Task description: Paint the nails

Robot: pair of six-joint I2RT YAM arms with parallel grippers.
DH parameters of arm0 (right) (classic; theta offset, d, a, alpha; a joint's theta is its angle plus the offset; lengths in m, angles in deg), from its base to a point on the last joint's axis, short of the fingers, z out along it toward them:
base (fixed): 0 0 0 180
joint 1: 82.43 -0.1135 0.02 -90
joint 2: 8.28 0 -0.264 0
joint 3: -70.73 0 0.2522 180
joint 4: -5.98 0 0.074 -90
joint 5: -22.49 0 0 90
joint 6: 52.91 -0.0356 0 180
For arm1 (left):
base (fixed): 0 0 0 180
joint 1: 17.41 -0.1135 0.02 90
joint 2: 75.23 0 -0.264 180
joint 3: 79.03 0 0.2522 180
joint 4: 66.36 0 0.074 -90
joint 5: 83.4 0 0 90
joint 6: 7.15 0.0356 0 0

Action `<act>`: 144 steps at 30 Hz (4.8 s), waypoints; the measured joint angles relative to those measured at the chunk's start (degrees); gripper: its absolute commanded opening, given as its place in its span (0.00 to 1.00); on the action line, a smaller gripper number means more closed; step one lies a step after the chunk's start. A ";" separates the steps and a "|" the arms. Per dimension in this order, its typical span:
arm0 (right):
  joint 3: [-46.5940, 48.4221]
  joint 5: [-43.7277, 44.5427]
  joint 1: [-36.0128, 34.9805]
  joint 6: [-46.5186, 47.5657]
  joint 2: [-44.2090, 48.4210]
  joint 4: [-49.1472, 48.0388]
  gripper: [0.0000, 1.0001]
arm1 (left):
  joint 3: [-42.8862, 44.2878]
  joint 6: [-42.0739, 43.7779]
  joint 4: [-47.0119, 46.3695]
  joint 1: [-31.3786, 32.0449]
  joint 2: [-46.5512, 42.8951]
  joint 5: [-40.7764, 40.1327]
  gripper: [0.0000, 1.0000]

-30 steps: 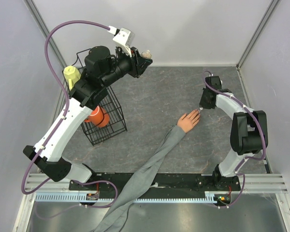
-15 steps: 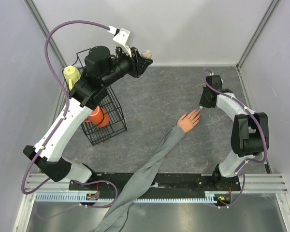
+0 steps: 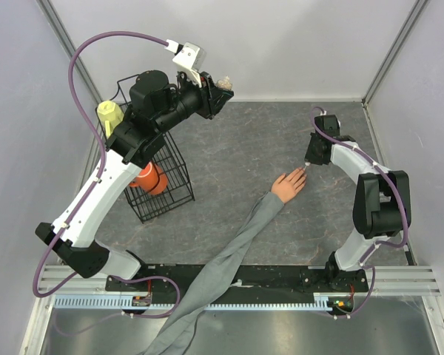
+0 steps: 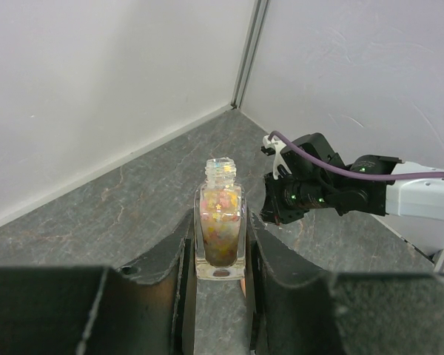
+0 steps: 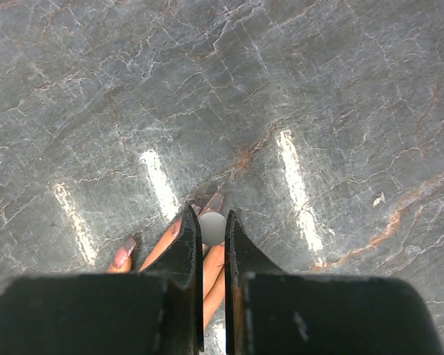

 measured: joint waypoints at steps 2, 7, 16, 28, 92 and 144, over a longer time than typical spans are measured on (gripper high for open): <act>0.04 0.00 0.00 0.00 -0.48 -0.22 0.00 | 0.00 0.00 0.00 0.00 0.00 0.00 0.02; 0.07 0.00 0.00 0.00 -1.36 -0.52 0.00 | 0.00 0.00 0.00 0.00 0.00 0.00 0.02; 0.07 0.37 0.00 0.00 -1.49 -0.59 0.00 | 0.00 0.00 0.02 -0.02 0.00 0.00 0.02; 0.22 0.92 0.00 0.02 -2.69 -0.79 0.00 | 0.00 0.00 0.02 -0.09 0.00 0.00 0.02; 3.56 3.02 -1.49 1.29 -1.46 0.72 0.00 | 0.00 -0.02 0.07 -0.42 0.00 0.46 0.02; 2.29 2.80 -1.84 1.05 -3.15 0.94 0.00 | 0.00 -0.09 0.04 -0.66 -0.02 1.27 0.02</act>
